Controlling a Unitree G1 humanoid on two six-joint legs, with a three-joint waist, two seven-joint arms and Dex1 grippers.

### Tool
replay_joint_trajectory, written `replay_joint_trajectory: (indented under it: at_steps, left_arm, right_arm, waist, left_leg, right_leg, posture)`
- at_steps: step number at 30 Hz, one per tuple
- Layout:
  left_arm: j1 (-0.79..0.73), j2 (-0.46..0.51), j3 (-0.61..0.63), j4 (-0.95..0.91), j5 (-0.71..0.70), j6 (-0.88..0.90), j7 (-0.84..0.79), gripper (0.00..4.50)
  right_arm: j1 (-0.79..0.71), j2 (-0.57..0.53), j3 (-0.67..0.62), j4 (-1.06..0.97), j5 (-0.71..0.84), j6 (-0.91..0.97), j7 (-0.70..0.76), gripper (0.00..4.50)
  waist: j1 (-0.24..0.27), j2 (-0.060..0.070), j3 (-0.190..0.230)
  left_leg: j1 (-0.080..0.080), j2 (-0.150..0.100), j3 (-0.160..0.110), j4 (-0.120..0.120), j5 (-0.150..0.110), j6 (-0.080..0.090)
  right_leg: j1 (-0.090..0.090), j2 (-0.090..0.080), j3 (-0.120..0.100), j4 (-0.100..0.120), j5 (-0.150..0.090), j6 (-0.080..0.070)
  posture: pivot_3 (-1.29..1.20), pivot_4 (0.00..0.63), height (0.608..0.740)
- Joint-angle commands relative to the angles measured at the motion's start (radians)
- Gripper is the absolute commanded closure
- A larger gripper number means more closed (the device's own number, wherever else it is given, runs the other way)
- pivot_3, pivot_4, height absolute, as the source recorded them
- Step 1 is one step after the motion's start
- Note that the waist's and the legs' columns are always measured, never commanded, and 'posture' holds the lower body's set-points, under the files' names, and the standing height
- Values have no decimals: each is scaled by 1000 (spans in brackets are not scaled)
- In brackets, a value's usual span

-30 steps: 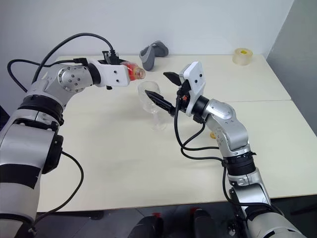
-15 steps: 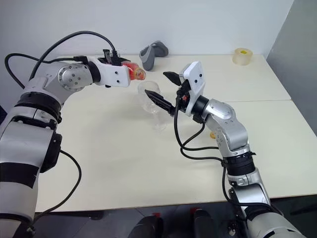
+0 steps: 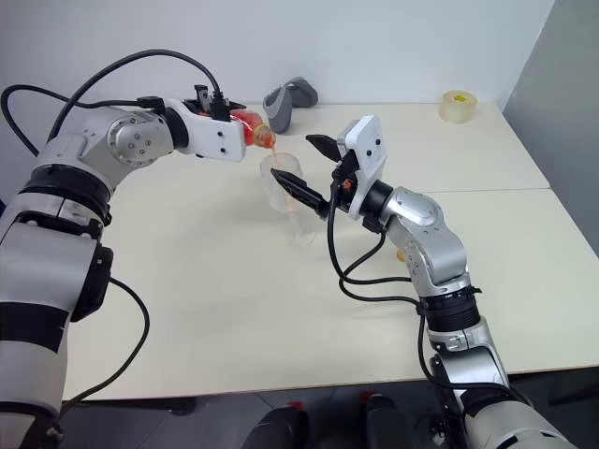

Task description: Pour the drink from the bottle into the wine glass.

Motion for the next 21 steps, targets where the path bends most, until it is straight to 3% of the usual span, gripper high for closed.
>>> replay_joint_trajectory:
  at_steps: [1, 21]
  left_arm:
    - [-51, 22, 0, -4, 4, -9, 34, 3363]
    - [-73, 36, -35, 3, 36, -20, 55, 3363]
  right_arm:
    - [-31, 1, -23, -31, 8, -31, 4, 0]
    - [-22, 8, -15, -39, 3, -39, 4, 0]
  waist:
    - [0, 0, 0]
    - [0, 0, 0]
  left_leg:
    - [0, 0, 0, 0, 0, 0]
    - [0, 0, 0, 0, 0, 0]
  right_leg:
    - [0, 0, 0, 0, 0, 0]
    - [0, 0, 0, 1, 0, 0]
  posture:
    - [0, 150, 740]
    - [0, 150, 740]
